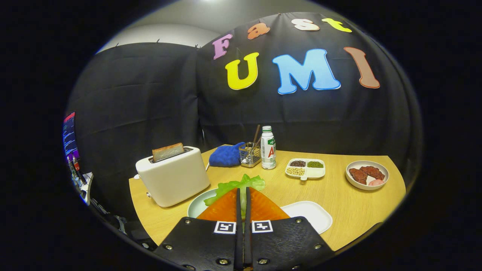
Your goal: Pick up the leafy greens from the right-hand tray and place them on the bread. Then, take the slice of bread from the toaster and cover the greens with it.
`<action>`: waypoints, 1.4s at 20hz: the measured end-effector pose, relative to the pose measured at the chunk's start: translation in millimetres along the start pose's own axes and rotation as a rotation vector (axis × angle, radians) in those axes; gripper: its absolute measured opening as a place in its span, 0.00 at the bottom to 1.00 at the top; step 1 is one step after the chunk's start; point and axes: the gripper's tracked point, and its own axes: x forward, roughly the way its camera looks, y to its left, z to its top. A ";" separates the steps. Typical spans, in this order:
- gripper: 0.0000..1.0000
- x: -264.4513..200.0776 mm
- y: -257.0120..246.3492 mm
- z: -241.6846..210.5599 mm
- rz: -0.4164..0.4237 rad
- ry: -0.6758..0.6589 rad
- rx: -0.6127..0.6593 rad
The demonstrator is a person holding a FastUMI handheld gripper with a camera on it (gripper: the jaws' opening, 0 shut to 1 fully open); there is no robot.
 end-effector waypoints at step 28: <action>0.46 36.1 -8.7 -26.9 -0.234 -0.028 -0.059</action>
